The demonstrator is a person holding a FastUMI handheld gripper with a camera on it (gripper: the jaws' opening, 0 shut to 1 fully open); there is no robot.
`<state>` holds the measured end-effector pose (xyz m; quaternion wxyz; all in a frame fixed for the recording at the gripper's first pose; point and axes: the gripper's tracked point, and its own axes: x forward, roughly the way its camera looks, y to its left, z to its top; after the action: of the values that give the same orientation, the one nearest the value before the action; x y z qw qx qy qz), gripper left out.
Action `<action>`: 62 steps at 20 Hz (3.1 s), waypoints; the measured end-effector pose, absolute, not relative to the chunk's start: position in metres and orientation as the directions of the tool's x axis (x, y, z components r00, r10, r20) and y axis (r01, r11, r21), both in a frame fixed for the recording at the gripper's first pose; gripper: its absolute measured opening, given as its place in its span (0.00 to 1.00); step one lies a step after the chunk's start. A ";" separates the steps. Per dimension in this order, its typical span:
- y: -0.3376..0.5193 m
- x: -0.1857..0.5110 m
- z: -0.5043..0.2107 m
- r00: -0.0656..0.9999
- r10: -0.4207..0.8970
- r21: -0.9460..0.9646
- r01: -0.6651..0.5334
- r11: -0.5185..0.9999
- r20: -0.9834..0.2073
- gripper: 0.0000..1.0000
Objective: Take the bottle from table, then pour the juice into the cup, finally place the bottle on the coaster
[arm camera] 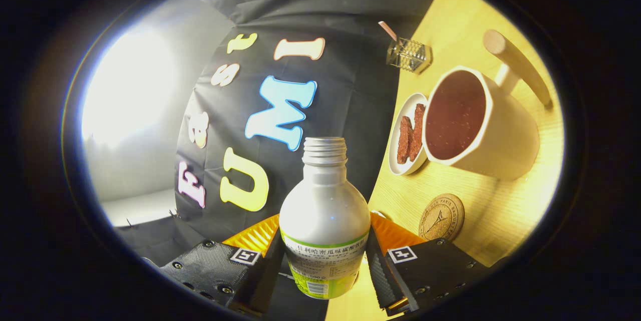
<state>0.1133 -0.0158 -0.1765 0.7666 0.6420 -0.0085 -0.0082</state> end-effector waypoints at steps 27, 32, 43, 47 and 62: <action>-0.028 0.114 -0.161 0.993 -0.112 0.984 -0.068 -0.167 0.050 0.77; -0.031 0.114 -0.163 0.991 -0.126 0.979 -0.058 -0.195 0.033 0.77; -0.027 0.115 -0.159 0.990 -0.132 0.972 -0.071 -0.223 0.042 0.77; -0.028 0.116 -0.159 0.989 -0.142 0.967 -0.075 -0.244 0.041 0.77; -0.037 0.117 -0.152 0.982 -0.184 0.944 -0.102 -0.313 0.045 0.77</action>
<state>0.1166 -0.0368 -0.1523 0.5795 0.8094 -0.0884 -0.0352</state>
